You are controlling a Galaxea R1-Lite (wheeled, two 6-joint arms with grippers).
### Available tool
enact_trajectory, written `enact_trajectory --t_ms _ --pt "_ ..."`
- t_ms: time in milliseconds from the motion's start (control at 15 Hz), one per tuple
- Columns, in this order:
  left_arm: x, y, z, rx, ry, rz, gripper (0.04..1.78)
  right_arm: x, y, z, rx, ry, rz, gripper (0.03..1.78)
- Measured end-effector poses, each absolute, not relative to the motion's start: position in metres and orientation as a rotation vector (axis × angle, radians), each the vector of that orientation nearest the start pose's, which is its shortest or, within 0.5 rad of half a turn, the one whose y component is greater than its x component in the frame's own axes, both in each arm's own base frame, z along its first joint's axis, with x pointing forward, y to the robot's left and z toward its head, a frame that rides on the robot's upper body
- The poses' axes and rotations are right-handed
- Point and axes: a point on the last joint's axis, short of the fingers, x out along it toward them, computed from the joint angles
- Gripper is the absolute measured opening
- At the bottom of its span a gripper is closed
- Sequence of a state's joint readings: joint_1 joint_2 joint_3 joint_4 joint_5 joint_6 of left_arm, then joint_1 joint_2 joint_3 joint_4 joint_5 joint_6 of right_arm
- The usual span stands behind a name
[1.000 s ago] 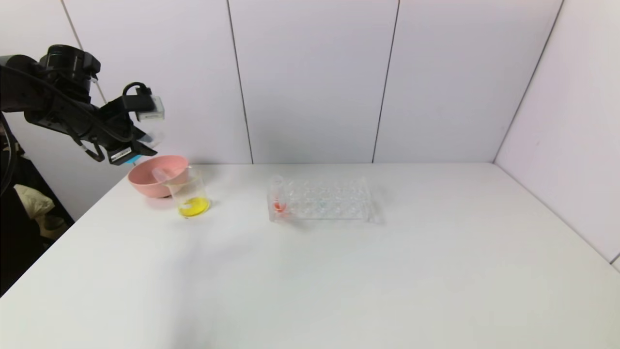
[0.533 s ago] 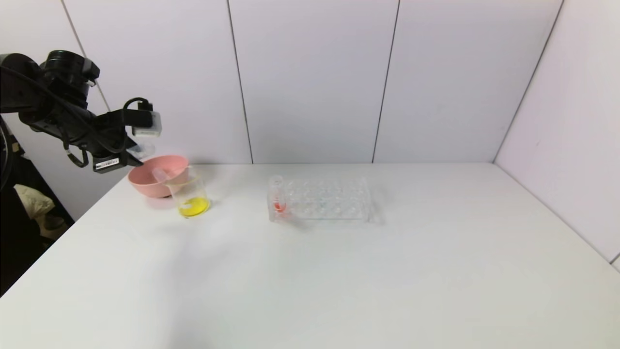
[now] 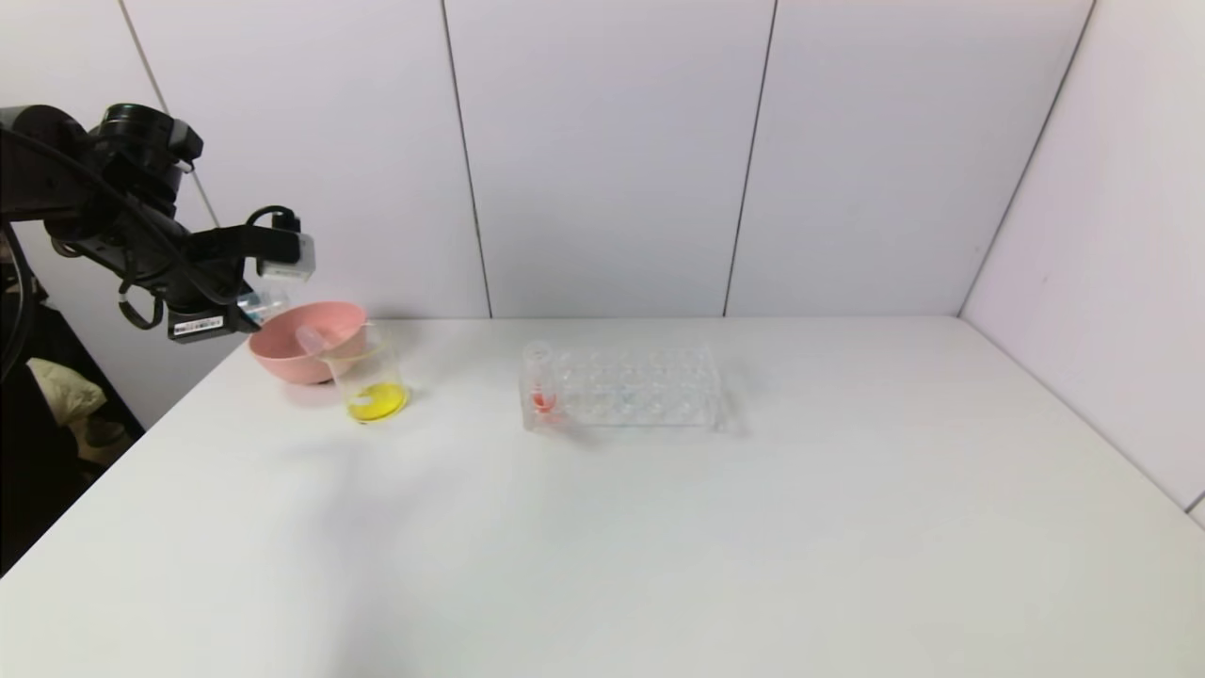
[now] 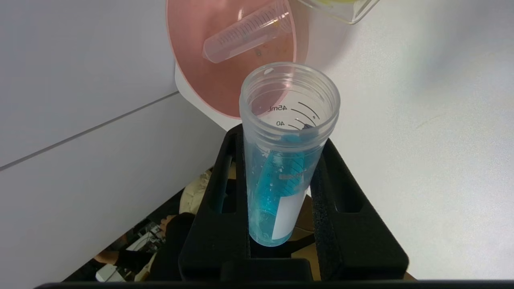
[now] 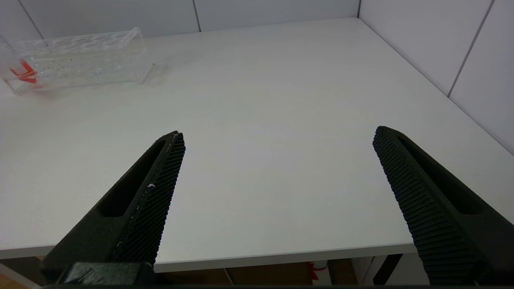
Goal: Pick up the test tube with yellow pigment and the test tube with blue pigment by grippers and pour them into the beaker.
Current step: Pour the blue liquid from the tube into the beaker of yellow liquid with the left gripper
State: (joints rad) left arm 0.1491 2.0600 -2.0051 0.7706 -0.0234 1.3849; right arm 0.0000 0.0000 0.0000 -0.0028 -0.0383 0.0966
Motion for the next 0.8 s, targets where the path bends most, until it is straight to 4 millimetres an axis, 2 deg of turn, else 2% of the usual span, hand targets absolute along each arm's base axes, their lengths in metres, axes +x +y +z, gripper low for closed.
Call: enact_trajectory --t_ms 533,800 --pt "0.393 0.051 0.248 1.248 0.753 -0.488 0.45 -0.023 -0.001 0.076 0.097 -0.005 -0.038 1.71" --pt "0.397 0.041 0.249 1.255 0.722 -0.497 0.45 -0.023 -0.001 0.076 0.098 -0.005 -0.038 1.71"
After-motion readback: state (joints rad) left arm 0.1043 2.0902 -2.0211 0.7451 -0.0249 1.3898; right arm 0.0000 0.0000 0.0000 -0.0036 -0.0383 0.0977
